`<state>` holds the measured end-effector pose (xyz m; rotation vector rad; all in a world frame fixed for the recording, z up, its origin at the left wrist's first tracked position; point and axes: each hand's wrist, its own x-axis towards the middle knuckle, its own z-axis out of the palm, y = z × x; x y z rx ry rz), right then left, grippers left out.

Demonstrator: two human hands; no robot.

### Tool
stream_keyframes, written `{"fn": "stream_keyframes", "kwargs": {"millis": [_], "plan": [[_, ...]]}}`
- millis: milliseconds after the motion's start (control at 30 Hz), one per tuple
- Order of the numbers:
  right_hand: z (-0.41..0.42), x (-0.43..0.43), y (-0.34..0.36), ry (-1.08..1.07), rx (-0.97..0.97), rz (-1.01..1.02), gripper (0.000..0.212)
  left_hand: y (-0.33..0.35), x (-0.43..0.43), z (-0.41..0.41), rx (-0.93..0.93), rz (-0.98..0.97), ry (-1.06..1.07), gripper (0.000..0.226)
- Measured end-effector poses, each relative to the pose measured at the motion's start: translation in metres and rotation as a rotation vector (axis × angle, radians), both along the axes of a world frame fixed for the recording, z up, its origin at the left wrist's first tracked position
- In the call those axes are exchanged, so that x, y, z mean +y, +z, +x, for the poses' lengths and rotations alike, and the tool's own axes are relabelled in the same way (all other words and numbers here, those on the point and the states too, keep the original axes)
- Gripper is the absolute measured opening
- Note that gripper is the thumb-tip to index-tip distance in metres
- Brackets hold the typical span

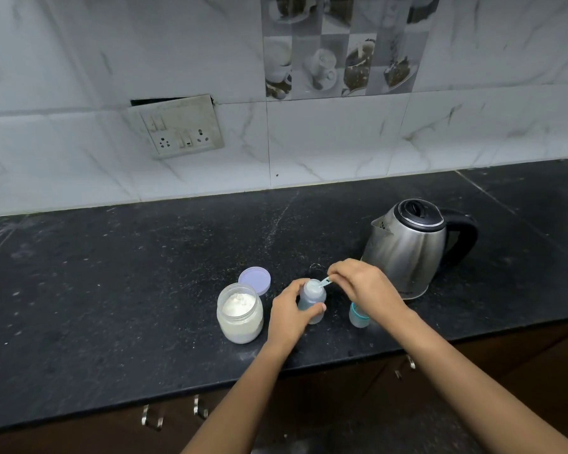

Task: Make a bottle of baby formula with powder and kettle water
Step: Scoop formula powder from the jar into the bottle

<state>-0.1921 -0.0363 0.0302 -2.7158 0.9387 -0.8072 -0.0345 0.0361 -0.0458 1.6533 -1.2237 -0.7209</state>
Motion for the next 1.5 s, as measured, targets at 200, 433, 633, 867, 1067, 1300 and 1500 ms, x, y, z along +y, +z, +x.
{"fn": "stream_keyframes", "kwargs": {"millis": [200, 433, 633, 867, 1067, 1300, 1500], "plan": [[0.011, -0.007, 0.004, 0.151, 0.278, 0.050, 0.014, -0.004, 0.001, 0.002, 0.041, -0.010, -0.011, 0.051], [0.019, -0.003, -0.007, 0.124, 0.312, 0.136, 0.017, -0.001, 0.002, 0.002, 0.055, -0.011, -0.022, 0.049], [0.019, -0.001, -0.005, 0.041, 0.180, 0.182, 0.016, -0.002, 0.002, 0.003, 0.047, -0.004, -0.020, 0.049], [0.021, -0.003, -0.004, -0.004, 0.165, 0.250, 0.013, -0.005, 0.001, 0.003, 0.041, 0.000, -0.013, 0.052], [0.024, -0.003, 0.000, -0.059, 0.092, 0.277, 0.014, -0.007, 0.000, 0.003, 0.029, 0.007, -0.002, 0.054], [0.014, 0.004, -0.003, -0.106, -0.104, 0.274, 0.015, -0.008, 0.002, 0.001, -0.009, -0.006, 0.005, 0.053], [0.011, 0.018, -0.013, -0.223, -0.409, 0.380, 0.015, -0.007, 0.004, -0.002, -0.033, -0.009, 0.003, 0.054]]}}
